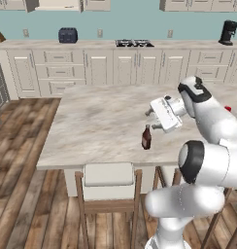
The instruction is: The dining table condiment station is running low on ketchup. Refill the condiment station by opening the cabinet and taking the ketchup from the cabinet and placing it on the dining table.
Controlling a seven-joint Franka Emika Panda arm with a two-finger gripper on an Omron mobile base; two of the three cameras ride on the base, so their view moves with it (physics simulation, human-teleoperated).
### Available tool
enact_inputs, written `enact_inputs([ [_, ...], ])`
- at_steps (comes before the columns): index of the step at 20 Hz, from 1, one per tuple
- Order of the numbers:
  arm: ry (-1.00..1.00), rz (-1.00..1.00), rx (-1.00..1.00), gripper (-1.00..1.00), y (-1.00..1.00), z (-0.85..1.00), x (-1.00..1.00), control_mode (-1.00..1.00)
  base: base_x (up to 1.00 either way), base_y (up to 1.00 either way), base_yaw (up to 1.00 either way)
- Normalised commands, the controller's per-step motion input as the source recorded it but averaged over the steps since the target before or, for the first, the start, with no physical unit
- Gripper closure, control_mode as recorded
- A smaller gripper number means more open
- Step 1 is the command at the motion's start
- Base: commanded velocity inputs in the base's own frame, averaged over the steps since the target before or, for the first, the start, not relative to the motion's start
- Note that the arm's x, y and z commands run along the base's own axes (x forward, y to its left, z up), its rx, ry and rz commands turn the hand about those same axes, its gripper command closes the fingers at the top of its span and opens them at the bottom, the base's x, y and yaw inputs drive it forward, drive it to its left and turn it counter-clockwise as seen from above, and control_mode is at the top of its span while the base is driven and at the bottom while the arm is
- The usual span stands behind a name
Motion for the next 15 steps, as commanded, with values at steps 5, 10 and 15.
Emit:
enact_inputs([
  [5, -0.09, -0.12, -0.21, -1.00, 0.37, 0.29, -0.86, -1.00, 0.00, 0.00, 0.00],
  [10, -0.11, -0.13, -0.23, -1.00, 0.37, 0.18, -0.93, -1.00, 0.00, 0.00, 0.00],
  [15, -0.15, -0.13, -0.28, -1.00, 0.37, 0.22, -0.90, -1.00, 0.00, 0.00, 0.00],
])
